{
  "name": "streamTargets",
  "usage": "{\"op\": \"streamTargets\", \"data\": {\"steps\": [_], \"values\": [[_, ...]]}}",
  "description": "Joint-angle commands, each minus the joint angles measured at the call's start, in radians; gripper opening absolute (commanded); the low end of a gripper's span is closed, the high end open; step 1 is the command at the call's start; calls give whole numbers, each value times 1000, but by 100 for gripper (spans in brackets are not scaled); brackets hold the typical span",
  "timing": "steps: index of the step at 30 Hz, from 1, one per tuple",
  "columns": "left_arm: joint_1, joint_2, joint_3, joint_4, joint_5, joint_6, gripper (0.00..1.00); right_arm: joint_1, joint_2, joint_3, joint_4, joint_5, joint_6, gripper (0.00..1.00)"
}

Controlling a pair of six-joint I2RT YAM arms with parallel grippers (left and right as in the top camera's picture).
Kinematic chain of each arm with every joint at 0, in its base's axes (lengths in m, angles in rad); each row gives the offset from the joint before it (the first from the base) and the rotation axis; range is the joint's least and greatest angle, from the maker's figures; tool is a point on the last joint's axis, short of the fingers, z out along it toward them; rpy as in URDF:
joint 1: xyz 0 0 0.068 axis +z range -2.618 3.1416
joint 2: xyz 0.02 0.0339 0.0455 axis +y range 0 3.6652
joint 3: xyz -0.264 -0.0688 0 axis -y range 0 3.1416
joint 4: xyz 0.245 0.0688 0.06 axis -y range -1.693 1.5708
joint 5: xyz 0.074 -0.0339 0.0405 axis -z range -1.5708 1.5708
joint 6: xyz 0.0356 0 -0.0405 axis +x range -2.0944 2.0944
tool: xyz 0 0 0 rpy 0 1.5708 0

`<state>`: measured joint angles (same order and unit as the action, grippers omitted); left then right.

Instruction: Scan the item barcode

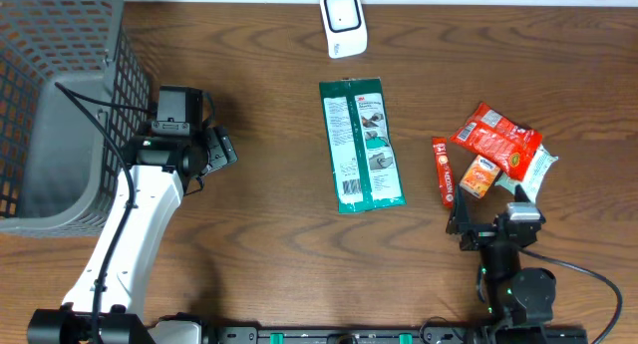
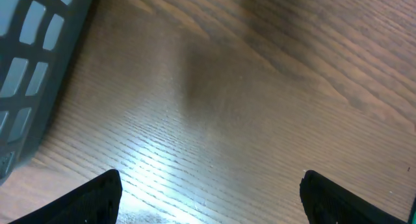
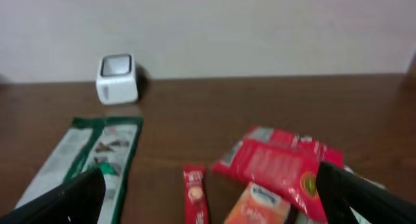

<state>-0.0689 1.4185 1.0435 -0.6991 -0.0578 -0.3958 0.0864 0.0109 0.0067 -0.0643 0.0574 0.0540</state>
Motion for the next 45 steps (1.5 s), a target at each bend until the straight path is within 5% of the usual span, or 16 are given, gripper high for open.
{"op": "streamTargets", "data": {"steps": [1,45], "values": [[3,7,7,0,-3,-9,88,-6,-6,-2,-4,16,12,99],[3,7,7,0,-3,-9,89,-87,-6,-2,-7,-89,-62,99]]}}
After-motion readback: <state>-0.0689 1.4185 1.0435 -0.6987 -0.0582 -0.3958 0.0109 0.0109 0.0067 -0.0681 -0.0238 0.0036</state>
